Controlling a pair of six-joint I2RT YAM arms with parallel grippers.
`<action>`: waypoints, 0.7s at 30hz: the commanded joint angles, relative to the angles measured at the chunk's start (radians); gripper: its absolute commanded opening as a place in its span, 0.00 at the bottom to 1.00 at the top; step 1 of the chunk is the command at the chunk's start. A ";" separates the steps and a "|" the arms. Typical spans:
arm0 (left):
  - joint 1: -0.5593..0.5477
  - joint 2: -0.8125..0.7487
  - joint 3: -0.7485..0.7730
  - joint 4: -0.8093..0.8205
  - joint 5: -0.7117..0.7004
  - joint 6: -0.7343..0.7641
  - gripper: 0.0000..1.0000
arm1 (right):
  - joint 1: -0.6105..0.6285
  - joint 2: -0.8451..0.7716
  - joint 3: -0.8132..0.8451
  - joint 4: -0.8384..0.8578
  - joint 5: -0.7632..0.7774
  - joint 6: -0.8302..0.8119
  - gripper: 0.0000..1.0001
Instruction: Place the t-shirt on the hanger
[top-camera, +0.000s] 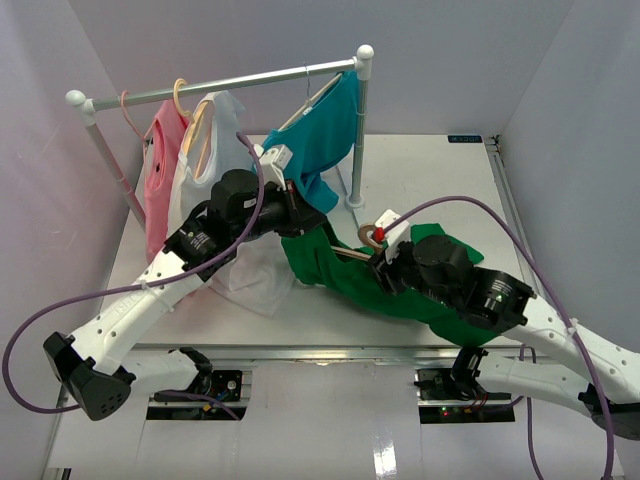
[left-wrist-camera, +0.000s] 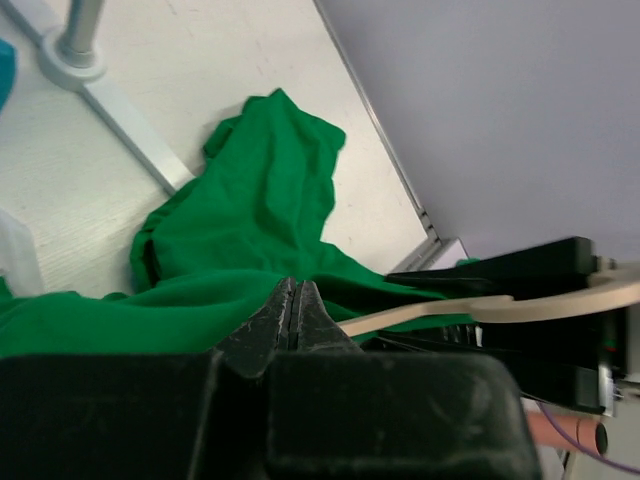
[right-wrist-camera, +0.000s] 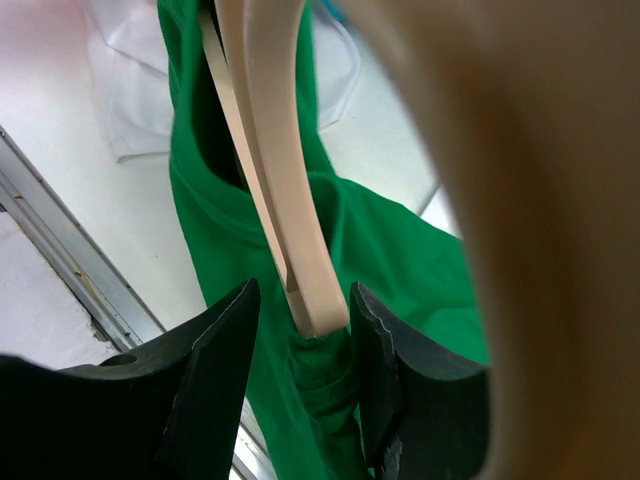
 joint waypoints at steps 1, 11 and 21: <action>-0.006 0.022 0.062 0.042 0.131 0.013 0.00 | -0.001 0.047 0.047 0.163 -0.046 -0.011 0.08; -0.008 -0.016 0.193 -0.206 0.173 0.295 0.75 | -0.002 -0.038 -0.027 0.214 -0.103 -0.035 0.08; -0.008 -0.133 0.356 -0.529 0.150 0.566 0.63 | -0.003 -0.195 -0.078 0.139 -0.351 0.011 0.08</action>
